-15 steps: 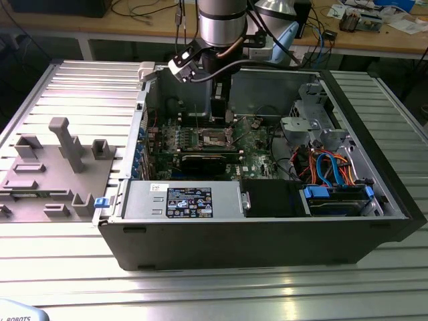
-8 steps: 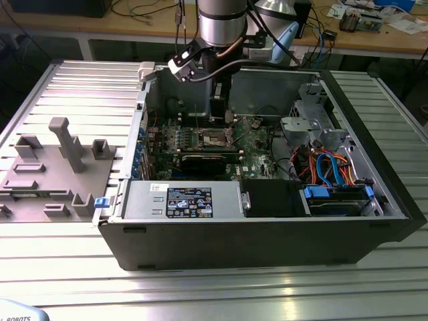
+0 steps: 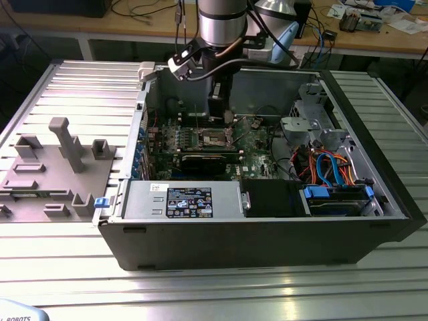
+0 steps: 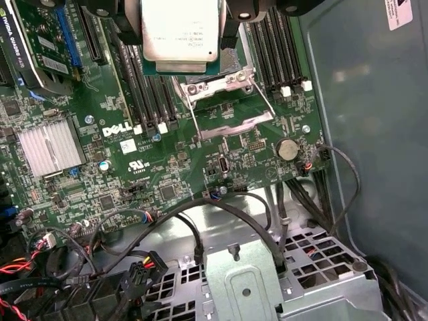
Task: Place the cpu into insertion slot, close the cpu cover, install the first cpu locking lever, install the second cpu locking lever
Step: 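Place the cpu into insertion slot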
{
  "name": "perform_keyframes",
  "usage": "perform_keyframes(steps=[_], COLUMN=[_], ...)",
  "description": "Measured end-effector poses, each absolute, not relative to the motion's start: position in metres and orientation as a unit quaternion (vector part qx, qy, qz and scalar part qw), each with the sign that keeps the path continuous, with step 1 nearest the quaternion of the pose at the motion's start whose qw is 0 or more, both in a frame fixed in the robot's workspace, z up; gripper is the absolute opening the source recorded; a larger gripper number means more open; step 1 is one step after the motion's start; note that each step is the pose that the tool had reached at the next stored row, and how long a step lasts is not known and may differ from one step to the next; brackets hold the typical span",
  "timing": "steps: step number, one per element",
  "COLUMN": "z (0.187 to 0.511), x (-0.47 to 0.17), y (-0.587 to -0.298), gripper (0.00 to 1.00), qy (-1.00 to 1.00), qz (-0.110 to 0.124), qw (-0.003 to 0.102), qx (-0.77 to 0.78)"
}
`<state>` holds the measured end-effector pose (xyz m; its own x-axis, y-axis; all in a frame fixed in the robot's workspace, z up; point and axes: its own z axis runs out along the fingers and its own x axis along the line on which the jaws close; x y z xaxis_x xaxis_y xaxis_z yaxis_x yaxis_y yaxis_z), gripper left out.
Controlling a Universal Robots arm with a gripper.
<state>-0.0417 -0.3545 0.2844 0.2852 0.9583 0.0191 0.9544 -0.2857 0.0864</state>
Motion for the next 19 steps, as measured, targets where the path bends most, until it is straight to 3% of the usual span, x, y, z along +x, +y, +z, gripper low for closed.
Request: perform_keyframes(steps=[19], z=[0.2844], x=[-0.0417], y=[-0.3545], gripper=[0.55], qy=[0.563], qz=[0.032], qw=[0.030], qx=[0.826])
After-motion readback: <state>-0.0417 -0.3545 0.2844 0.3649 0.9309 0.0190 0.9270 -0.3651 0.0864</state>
